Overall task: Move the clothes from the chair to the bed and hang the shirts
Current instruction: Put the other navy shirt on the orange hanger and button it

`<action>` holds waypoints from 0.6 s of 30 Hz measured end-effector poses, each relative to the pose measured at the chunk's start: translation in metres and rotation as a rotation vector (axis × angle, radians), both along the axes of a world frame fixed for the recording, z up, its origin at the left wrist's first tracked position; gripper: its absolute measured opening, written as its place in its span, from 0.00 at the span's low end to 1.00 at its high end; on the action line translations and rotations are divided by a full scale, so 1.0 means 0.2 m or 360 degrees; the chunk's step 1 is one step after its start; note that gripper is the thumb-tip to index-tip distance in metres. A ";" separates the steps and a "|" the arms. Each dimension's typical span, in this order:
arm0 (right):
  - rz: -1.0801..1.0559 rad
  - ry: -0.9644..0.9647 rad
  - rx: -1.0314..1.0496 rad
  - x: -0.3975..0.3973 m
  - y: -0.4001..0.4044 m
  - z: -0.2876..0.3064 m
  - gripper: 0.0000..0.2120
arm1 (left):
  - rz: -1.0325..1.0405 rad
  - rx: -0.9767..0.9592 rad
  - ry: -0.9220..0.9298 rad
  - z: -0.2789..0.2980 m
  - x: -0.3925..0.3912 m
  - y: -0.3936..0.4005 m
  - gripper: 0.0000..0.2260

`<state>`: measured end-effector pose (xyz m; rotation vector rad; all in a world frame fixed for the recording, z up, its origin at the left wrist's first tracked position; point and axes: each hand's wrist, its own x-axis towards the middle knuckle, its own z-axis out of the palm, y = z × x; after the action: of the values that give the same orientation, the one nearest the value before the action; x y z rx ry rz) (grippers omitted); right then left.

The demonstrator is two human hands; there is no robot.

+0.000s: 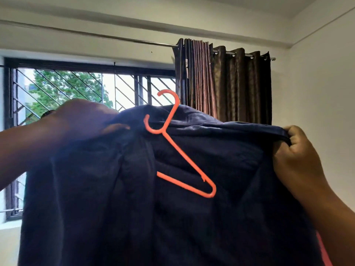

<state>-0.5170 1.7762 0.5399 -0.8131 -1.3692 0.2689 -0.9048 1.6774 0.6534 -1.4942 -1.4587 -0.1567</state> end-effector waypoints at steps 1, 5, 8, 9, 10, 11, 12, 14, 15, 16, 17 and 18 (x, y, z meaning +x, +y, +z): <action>-0.0012 -0.0043 0.0012 0.00 0.03 -0.01 0.05 | -0.0026 0.0025 -0.0071 0.00 0.02 0.01 0.37; -0.0094 -0.0207 -0.0046 -0.01 0.03 -0.03 0.04 | -0.0141 0.0054 -0.0426 -0.05 0.07 0.03 0.40; -0.0058 -0.0249 -0.0118 -0.01 0.03 -0.04 0.04 | -0.0145 0.0031 -0.0502 -0.07 0.06 0.03 0.43; -0.0037 -0.0237 -0.0109 -0.01 0.02 -0.04 0.03 | -0.0101 0.0018 -0.0481 -0.08 0.06 0.05 0.45; -0.0008 -0.0227 -0.0114 -0.03 0.01 -0.05 0.03 | -0.0044 -0.0011 -0.0447 -0.10 0.06 0.06 0.47; 0.0015 -0.0194 -0.0102 -0.04 0.00 -0.04 0.04 | 0.0006 -0.0031 -0.0396 -0.11 0.06 0.09 0.48; 0.0046 -0.0141 -0.0093 -0.06 -0.02 -0.03 0.04 | 0.0061 -0.0050 -0.0361 -0.13 0.07 0.10 0.48; 0.0082 -0.0023 -0.0062 -0.14 -0.08 -0.02 0.04 | 0.0122 -0.0035 -0.0390 -0.16 0.11 0.14 0.39; 0.0100 -0.0001 -0.0056 -0.20 -0.12 -0.03 0.05 | 0.0156 -0.0036 -0.0477 -0.17 0.12 0.17 0.32; 0.0138 -0.0033 -0.0042 -0.28 -0.15 -0.06 0.05 | 0.0164 -0.0052 -0.0590 -0.19 0.14 0.19 0.27; 0.0206 -0.0135 0.0005 -0.36 -0.19 -0.11 0.06 | 0.0138 -0.0060 -0.0697 -0.21 0.16 0.21 0.25; 0.0300 -0.0301 0.0047 -0.46 -0.23 -0.18 0.07 | 0.0077 -0.0066 -0.0790 -0.23 0.17 0.22 0.24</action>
<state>-0.6082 1.7303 0.5033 -0.6987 -1.6276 0.3239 -0.8708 1.7219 0.6070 -1.5170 -1.8965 -0.4989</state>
